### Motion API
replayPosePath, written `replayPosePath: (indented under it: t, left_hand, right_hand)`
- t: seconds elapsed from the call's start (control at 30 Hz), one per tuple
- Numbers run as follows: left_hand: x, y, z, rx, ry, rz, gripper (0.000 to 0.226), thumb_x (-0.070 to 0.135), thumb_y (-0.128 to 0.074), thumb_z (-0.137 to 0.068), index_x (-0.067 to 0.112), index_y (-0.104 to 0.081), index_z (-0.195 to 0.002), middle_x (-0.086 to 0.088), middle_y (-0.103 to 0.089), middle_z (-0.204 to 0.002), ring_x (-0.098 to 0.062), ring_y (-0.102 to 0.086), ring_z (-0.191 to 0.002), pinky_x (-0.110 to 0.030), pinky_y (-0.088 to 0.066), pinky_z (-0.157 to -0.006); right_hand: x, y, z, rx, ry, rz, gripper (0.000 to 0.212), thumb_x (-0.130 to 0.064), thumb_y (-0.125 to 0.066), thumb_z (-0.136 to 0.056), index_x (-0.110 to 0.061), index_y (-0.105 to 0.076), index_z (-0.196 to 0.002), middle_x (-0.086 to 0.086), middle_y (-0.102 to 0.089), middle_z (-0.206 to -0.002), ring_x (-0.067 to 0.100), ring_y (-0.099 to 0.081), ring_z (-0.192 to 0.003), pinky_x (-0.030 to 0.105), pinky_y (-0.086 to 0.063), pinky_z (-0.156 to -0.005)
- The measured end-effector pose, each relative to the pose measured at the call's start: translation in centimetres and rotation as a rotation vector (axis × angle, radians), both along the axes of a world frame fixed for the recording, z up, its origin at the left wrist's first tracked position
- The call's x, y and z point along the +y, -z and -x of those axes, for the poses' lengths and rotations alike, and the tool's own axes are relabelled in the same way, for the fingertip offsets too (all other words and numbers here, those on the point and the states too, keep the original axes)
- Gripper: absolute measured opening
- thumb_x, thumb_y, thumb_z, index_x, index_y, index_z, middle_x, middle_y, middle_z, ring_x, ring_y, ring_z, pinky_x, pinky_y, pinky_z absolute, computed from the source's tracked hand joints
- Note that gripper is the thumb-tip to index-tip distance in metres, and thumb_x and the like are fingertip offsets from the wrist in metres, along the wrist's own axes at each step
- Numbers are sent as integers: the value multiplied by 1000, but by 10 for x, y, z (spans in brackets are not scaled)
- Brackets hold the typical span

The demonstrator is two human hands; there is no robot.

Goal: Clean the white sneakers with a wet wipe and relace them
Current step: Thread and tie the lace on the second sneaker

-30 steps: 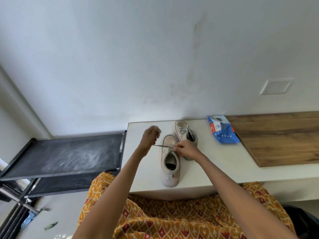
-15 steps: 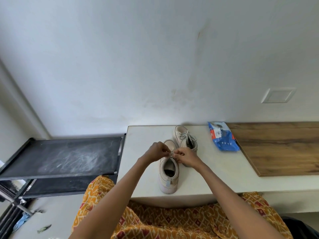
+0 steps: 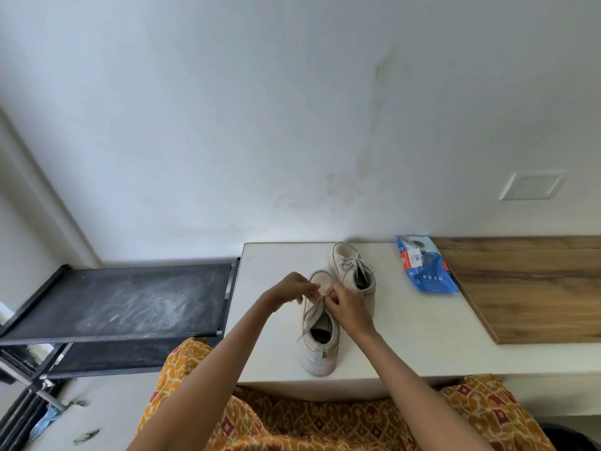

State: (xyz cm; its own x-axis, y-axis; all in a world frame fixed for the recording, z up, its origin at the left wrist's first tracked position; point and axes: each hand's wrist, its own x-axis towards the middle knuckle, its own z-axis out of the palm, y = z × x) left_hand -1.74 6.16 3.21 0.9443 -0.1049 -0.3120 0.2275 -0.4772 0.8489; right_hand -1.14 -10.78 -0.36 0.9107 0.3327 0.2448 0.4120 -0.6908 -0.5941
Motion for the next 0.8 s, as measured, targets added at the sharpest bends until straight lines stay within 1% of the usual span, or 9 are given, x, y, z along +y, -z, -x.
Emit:
replayPosePath:
  t: [0.1, 0.2, 0.27, 0.37, 0.43, 0.53, 0.6, 0.7, 0.8]
  left_hand:
    - [-4, 7, -3, 62, -5, 0, 11, 24, -60, -89, 15, -65, -89, 3, -63, -66, -7, -44, -53, -17, -29, -47]
    - [-3, 13, -4, 97, -15, 12, 18, 23, -59, -91, 16, -64, -106, 5, -54, -68, -6, -43, -54, -16, -30, -47]
    - [-3, 16, -1, 79, 0, 6, 17, 25, -57, -92, 16, -67, -102, 5, -54, -67, -5, -44, -54, -15, -32, -49]
    - [-4, 23, 4, 41, -44, 103, 14, 22, -56, -93, 14, -66, -89, 3, -59, -68, -4, -52, -55, -17, -41, -56]
    - [-8, 27, 5, 27, -149, 194, 16, 19, -51, -96, 11, -61, -87, -2, -60, -73, -9, -55, -54, -19, -47, -55]
    - [-12, 28, 7, 4, -373, 288, 19, 18, -44, -99, 4, -56, -96, -8, -62, -78, -14, -56, -45, -26, -50, -50]
    - [-13, 27, 10, -2, -409, 330, 24, 25, -46, -99, 2, -53, -105, -8, -61, -78, -14, -56, -47, -27, -51, -53]
    - [-8, 24, 16, 17, -233, 314, 38, 40, -53, -93, 12, -47, -118, -4, -61, -87, -12, -58, -64, -25, -50, -67]
    - [-1, 23, 19, -32, -30, 221, 55, 25, -70, -83, 24, -39, -128, -1, -58, -91, -10, -57, -78, -21, -48, -73]
  right_hand:
    - [-2, 2, 1, 5, 22, -35, 10, -16, -63, -84, -8, -58, -81, 4, -65, -72, 22, -62, -68, 38, -49, -62]
    - [-3, 3, 1, 3, 13, -59, 10, -16, -63, -84, -8, -58, -81, 4, -64, -70, 21, -60, -66, 38, -48, -61]
    - [-3, 4, 1, -2, 11, -61, 11, -17, -63, -85, -8, -58, -82, 3, -63, -70, 20, -60, -66, 37, -47, -60]
    - [-3, 5, 1, 2, 15, -68, 11, -18, -63, -85, -8, -58, -83, 2, -64, -72, 20, -60, -67, 36, -47, -61]
    - [-3, 6, 1, 6, 13, -55, 10, -17, -62, -86, -9, -59, -84, 3, -65, -74, 20, -62, -70, 35, -46, -62]
    - [-3, 6, 0, 5, -6, -53, 10, -19, -64, -86, -9, -62, -85, 2, -68, -76, 16, -61, -69, 29, -42, -59]
    - [-4, 7, 0, -9, -12, -51, 9, -19, -65, -86, -10, -63, -84, 1, -68, -74, 16, -61, -68, 26, -39, -57]
    - [-2, 8, -1, -9, 3, -43, 8, -19, -64, -85, -12, -63, -84, 0, -67, -72, 18, -62, -68, 31, -46, -58]
    - [-1, 10, -1, -6, 26, -34, 7, -22, -64, -84, -15, -64, -84, 0, -67, -70, 20, -62, -67, 36, -49, -58]
